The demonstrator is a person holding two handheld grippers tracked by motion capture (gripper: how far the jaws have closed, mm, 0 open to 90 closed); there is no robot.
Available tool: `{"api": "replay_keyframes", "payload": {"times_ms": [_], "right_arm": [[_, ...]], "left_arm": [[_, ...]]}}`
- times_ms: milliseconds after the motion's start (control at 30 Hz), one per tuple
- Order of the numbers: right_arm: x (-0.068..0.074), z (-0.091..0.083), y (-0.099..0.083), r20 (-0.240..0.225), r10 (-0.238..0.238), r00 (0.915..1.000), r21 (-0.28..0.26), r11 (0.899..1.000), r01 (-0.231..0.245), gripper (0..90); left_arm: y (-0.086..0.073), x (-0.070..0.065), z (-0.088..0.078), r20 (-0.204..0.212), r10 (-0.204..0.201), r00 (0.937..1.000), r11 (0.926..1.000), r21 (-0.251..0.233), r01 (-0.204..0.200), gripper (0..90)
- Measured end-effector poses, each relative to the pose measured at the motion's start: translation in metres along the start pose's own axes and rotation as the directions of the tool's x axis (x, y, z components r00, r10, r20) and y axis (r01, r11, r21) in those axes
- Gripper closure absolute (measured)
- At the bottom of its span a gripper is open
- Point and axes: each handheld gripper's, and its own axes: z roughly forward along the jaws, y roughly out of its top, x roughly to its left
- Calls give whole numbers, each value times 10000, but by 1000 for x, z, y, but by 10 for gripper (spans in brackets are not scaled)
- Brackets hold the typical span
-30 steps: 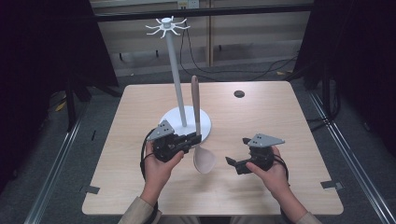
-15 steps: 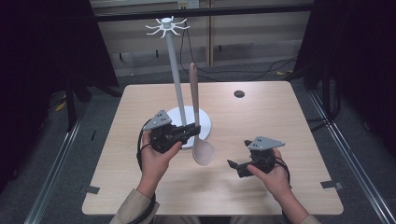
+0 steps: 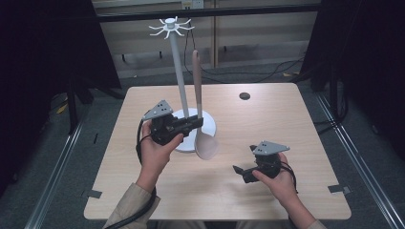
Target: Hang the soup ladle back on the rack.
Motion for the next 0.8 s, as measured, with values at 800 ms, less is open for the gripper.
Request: {"api": "replay_keyframes", "payload": {"times_ms": [800], "right_arm": [[-2, -3, -1, -101, -75, 9999, 9, 10000, 76, 26]], "left_arm": [[28, 20, 1, -199, -356, 9992, 9986, -407, 348, 799]]}}
